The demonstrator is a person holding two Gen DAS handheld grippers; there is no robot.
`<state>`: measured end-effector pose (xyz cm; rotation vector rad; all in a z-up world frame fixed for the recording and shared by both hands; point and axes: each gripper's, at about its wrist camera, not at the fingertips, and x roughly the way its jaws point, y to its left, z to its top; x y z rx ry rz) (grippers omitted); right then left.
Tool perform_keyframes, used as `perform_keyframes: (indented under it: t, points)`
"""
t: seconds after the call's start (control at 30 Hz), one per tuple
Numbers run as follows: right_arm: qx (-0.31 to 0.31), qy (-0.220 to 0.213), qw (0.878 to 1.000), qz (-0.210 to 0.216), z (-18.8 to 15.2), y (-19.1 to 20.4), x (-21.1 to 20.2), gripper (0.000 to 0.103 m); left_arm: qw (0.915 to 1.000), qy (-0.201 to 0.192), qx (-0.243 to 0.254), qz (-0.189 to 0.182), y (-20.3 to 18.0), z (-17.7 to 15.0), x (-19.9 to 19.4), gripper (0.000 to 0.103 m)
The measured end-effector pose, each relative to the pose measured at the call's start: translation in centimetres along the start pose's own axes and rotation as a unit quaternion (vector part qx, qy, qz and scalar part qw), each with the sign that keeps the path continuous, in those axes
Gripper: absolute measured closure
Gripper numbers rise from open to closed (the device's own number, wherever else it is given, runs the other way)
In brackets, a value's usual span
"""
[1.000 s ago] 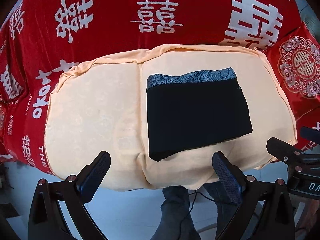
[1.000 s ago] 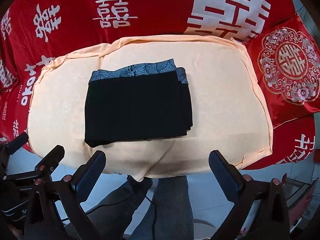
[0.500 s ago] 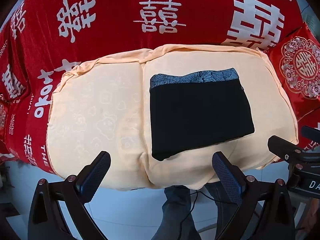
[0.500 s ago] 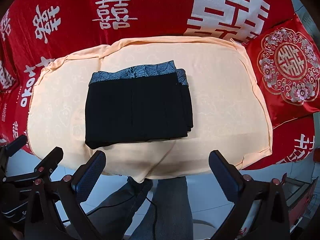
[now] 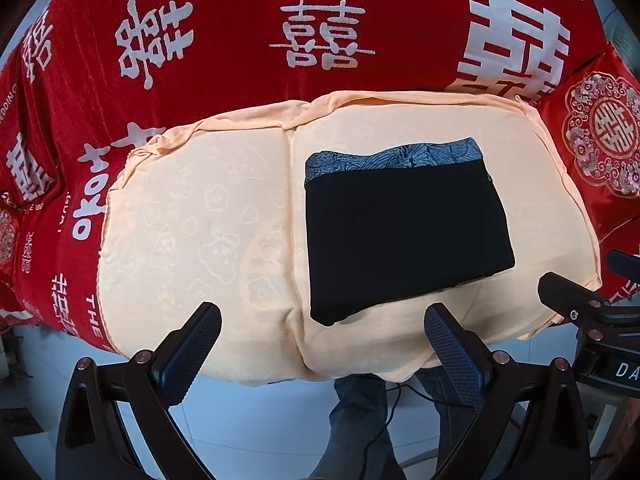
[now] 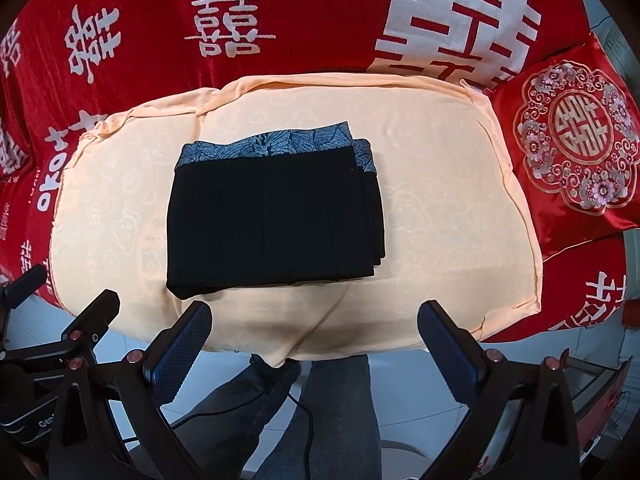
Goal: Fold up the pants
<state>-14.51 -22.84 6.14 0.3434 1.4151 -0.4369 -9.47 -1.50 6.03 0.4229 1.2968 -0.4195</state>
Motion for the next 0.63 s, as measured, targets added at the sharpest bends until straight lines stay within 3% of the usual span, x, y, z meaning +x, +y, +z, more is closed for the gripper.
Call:
perform_keyframes:
  t: [0.63]
  points:
    - [0.006,0.001,1.000,-0.004,-0.23,0.06,0.17,0.000,0.9999,-0.012,0.006,-0.002,-0.13,-0.08,0.02,0.001]
